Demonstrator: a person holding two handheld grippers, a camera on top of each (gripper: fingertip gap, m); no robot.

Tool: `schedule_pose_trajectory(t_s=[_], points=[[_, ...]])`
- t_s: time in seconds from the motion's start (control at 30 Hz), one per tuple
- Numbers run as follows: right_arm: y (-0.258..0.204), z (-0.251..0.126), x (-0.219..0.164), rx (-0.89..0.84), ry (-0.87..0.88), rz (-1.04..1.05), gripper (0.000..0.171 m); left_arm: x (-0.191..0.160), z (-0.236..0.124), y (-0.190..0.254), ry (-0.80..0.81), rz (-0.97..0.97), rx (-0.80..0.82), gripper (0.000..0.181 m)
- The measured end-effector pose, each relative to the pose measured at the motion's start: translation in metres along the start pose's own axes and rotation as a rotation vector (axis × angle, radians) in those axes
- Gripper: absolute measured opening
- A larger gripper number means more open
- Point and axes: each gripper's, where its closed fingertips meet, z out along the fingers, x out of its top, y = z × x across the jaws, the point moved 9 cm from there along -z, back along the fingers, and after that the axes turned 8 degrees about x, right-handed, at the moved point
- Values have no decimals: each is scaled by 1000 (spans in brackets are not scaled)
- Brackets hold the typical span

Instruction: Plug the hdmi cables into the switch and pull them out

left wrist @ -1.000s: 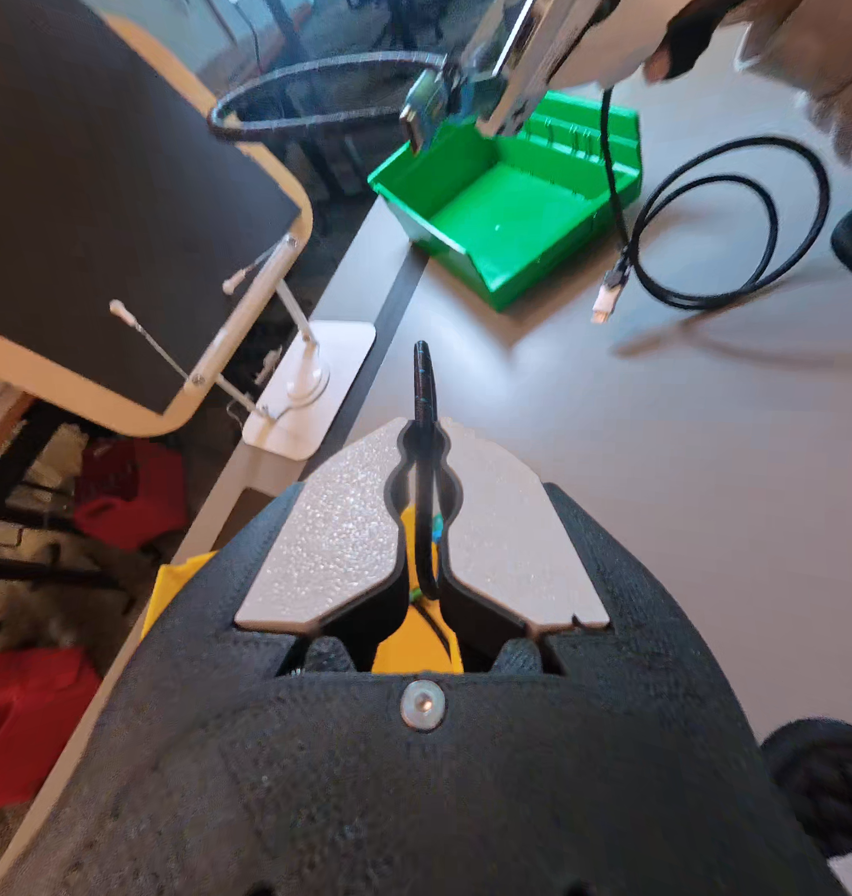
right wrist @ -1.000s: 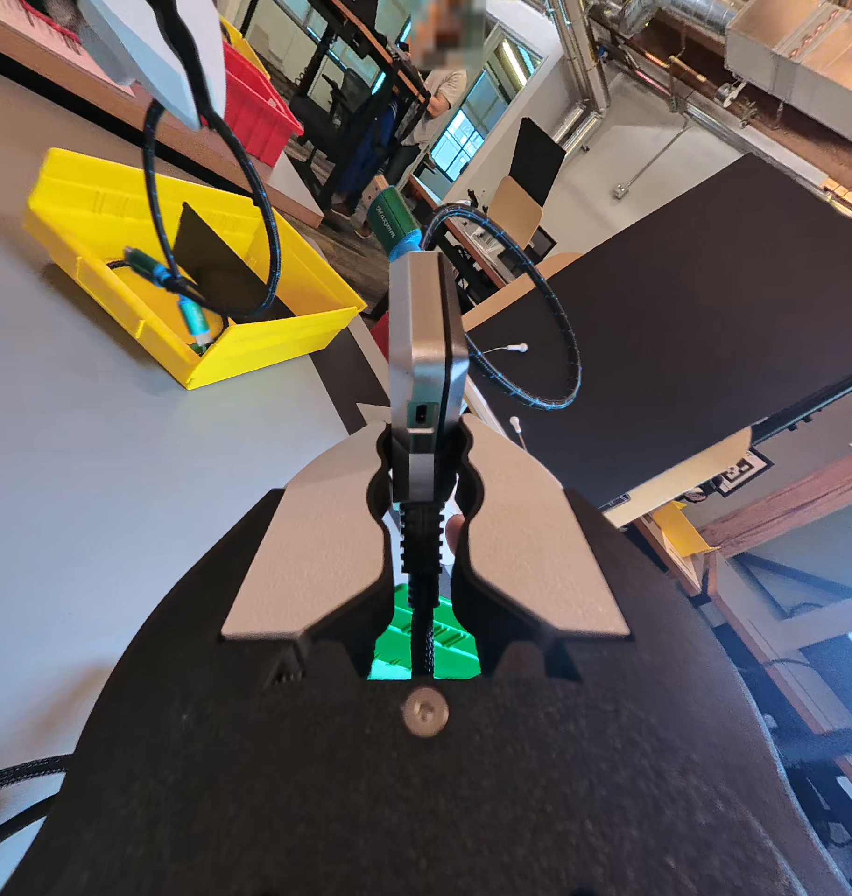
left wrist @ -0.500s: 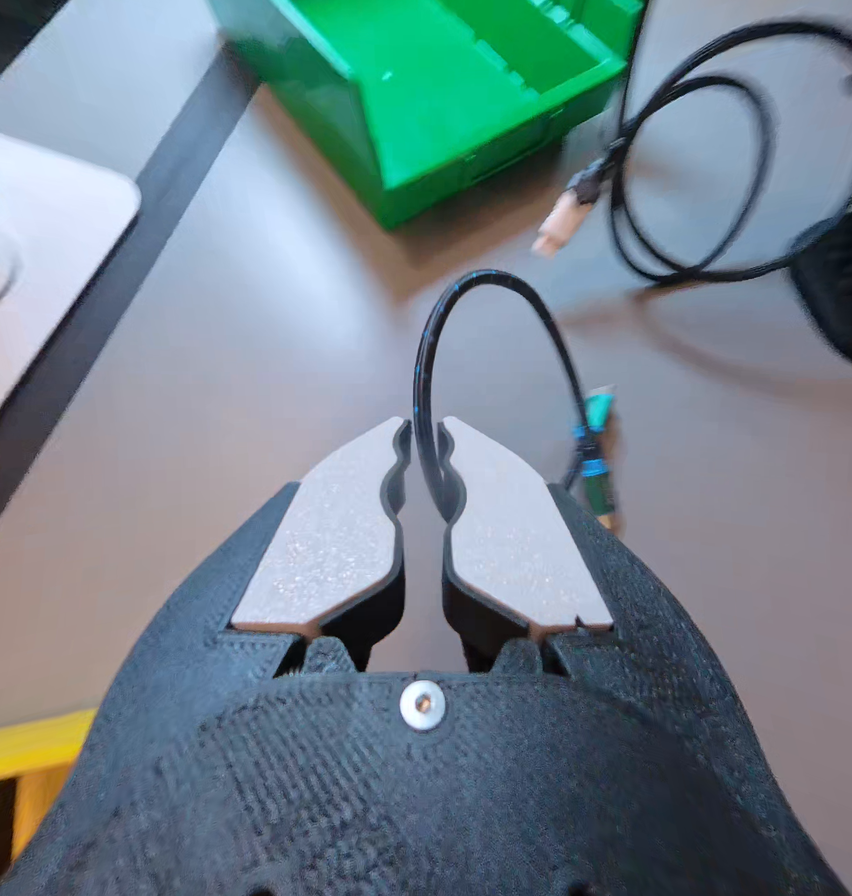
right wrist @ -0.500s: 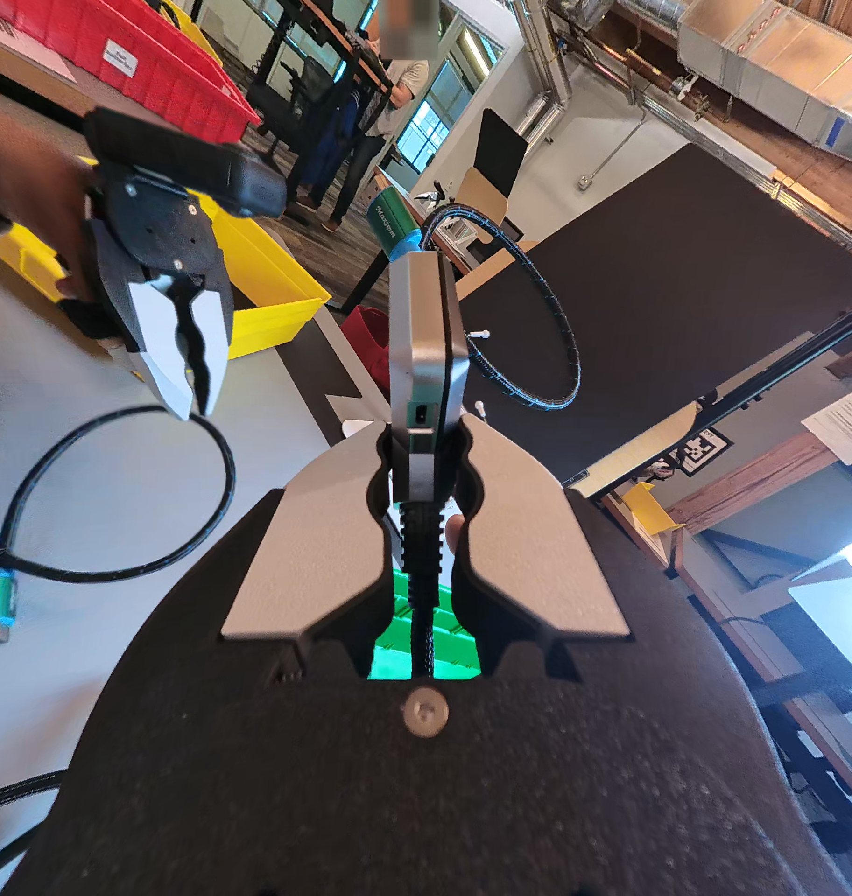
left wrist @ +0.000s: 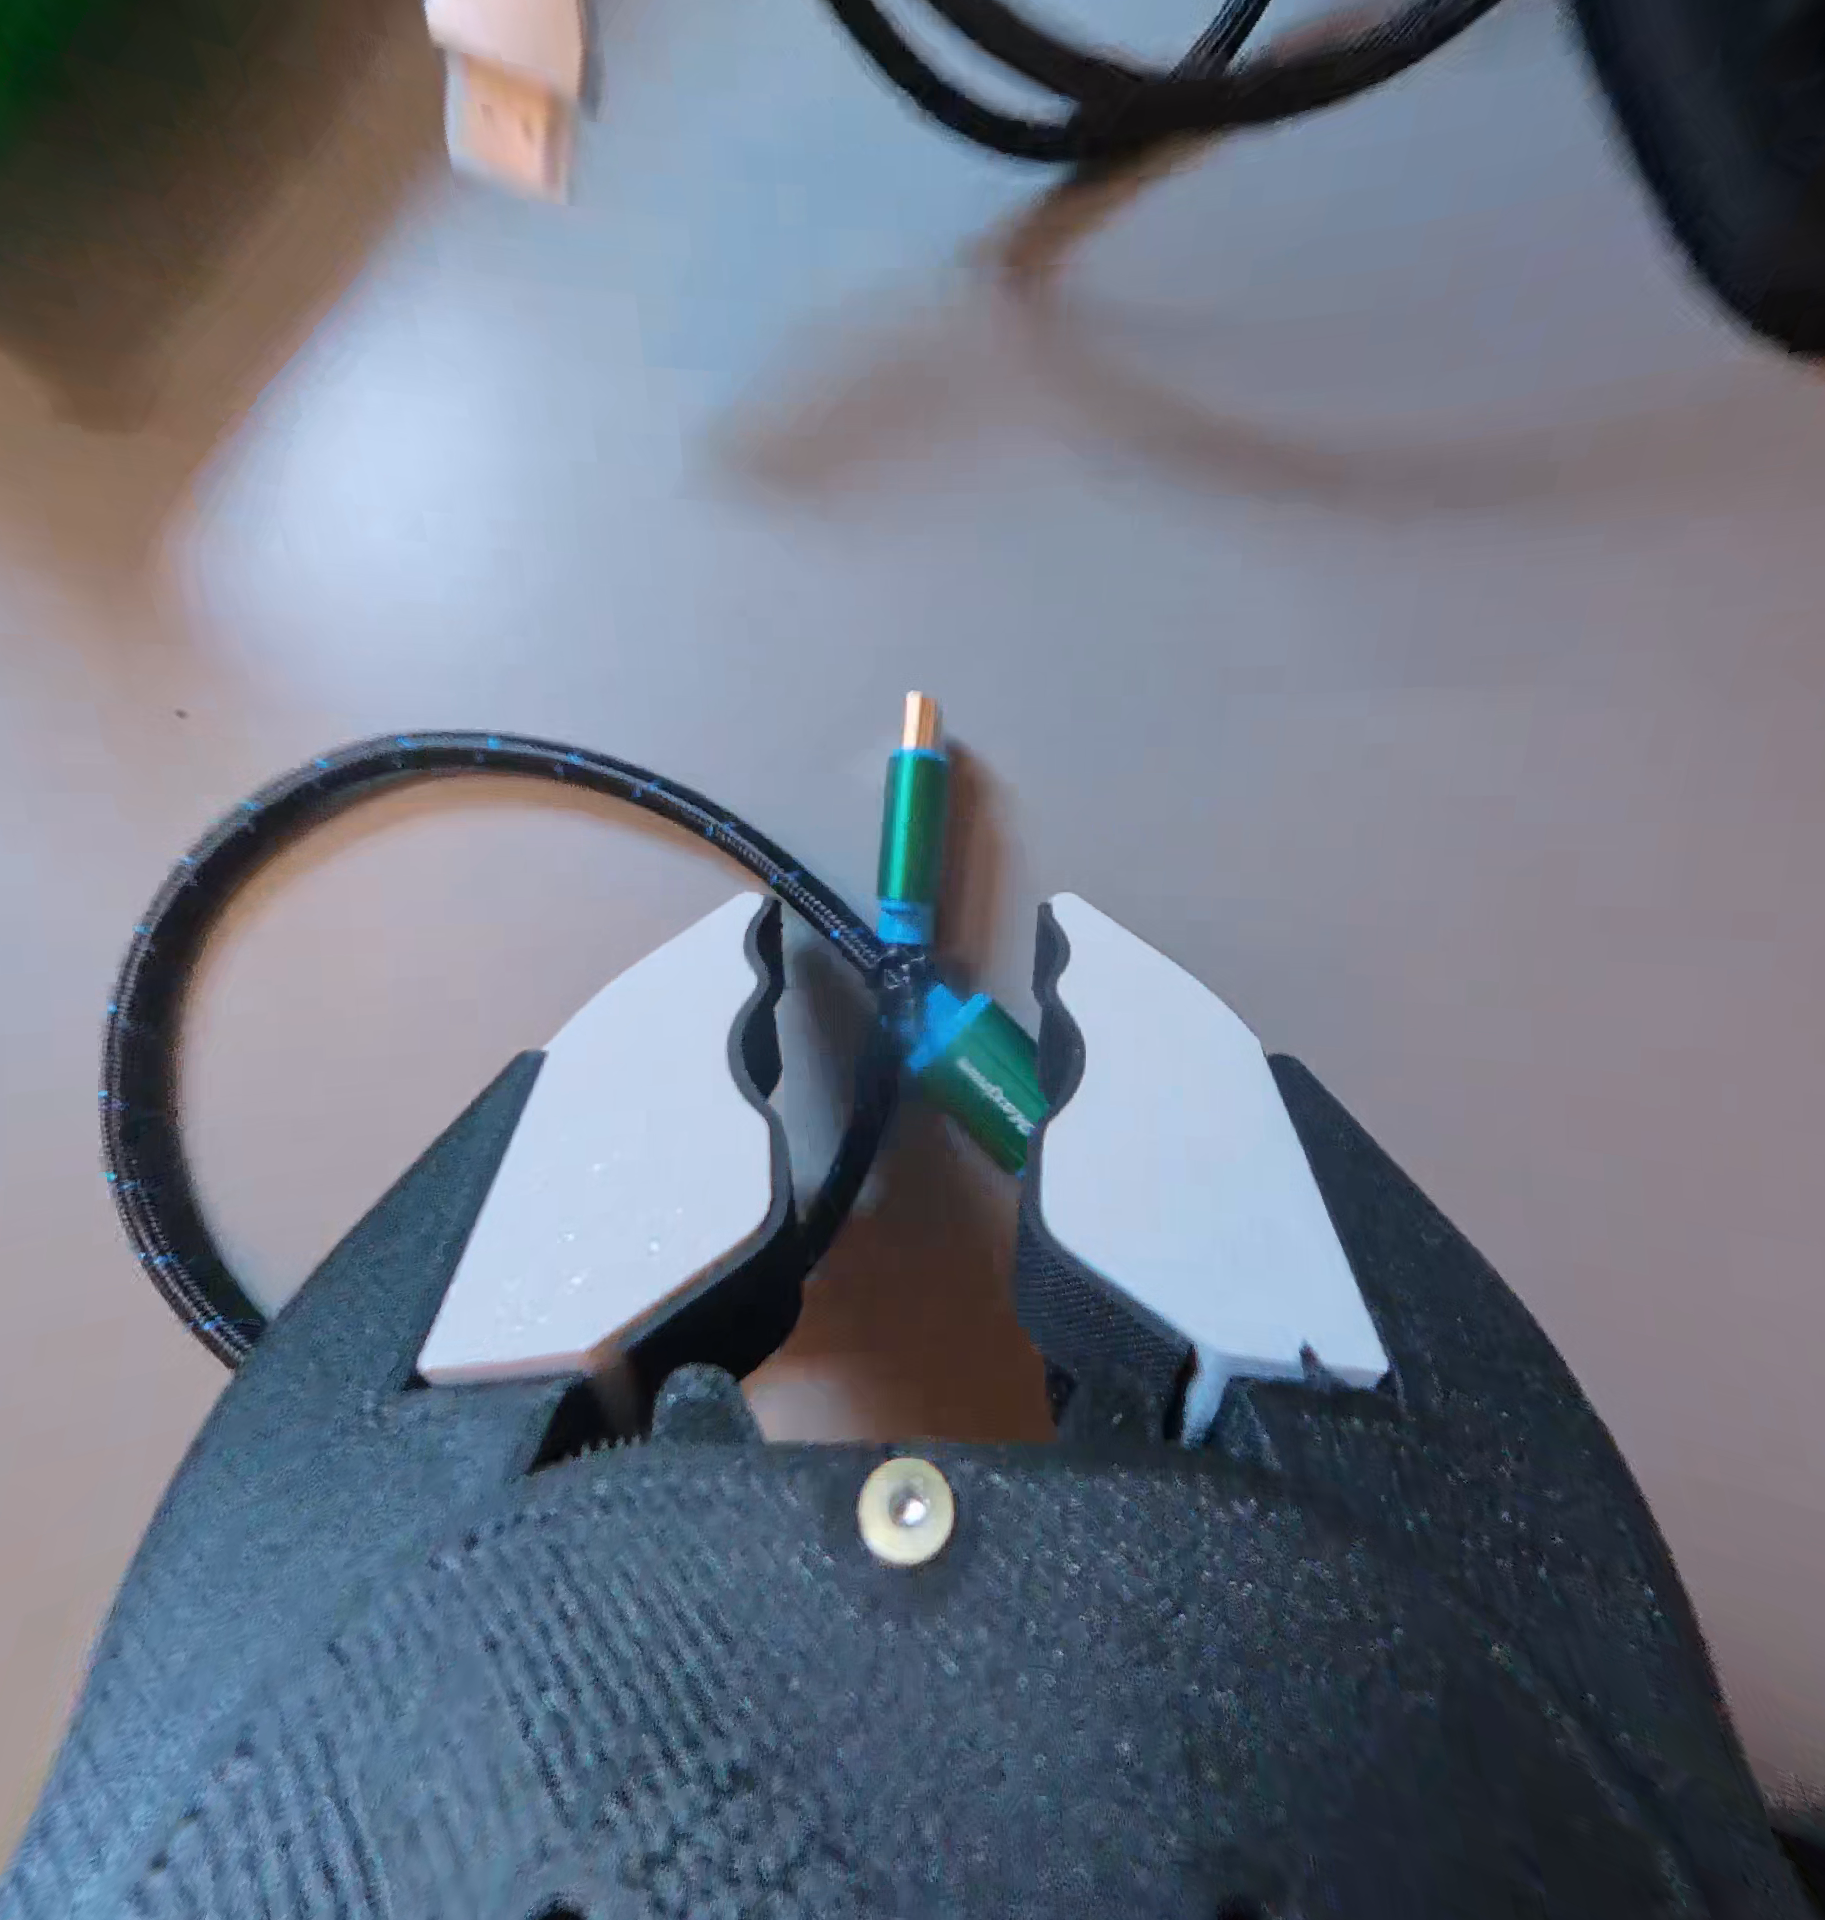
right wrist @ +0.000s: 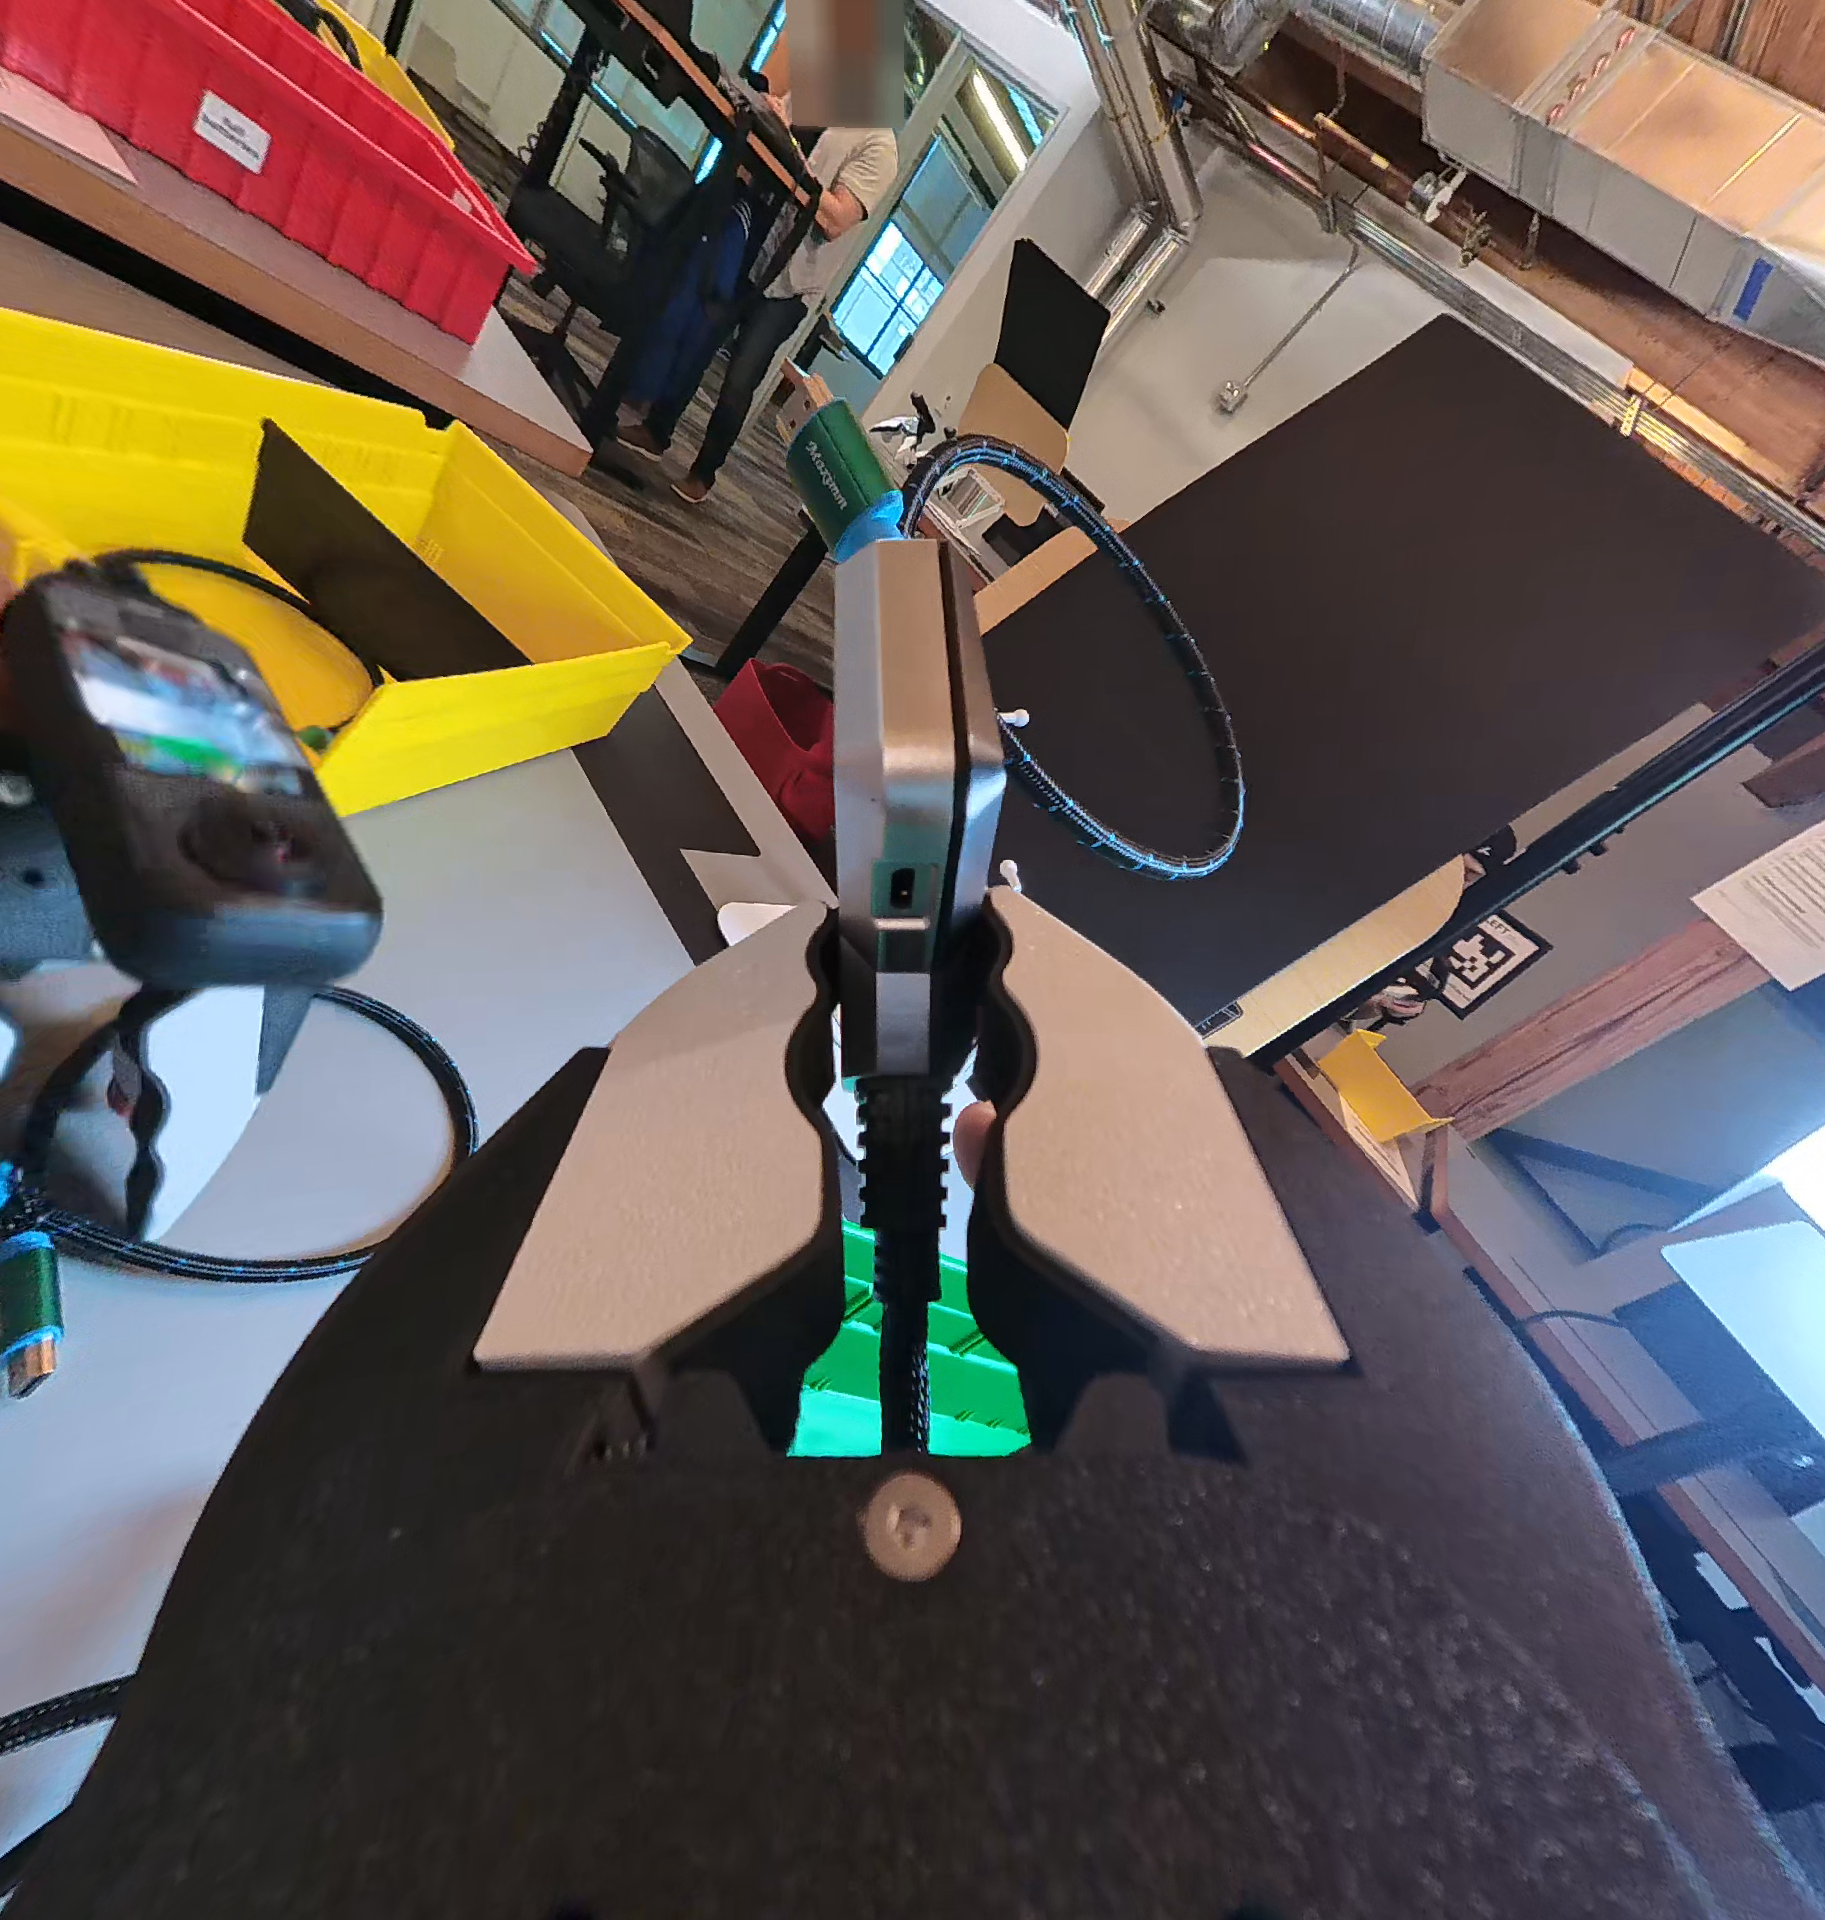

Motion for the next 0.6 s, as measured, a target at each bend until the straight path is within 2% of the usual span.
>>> schedule_pose_trajectory(t_s=[0.13, 0.23, 0.3, 0.43, 0.6], points=[[1, 0, -1, 3, 14, 13, 23, 3, 9, -2, 11, 16, 72, 26], [-1, 3, -2, 7, 7, 7, 23, 7, 12, -2, 30, 43, 105, 20], [-3, 5, -1, 8, -12, -11, 23, 6, 8, -11, 34, 65, 208, 18], [-4, 8, -5, -2, -62, -52, 23, -2, -44, -42, 159, -37, 350, 14], [-12, 25, -17, 2, -175, -109, 23, -30, -136, -69, 193, -112, 702, 14]])
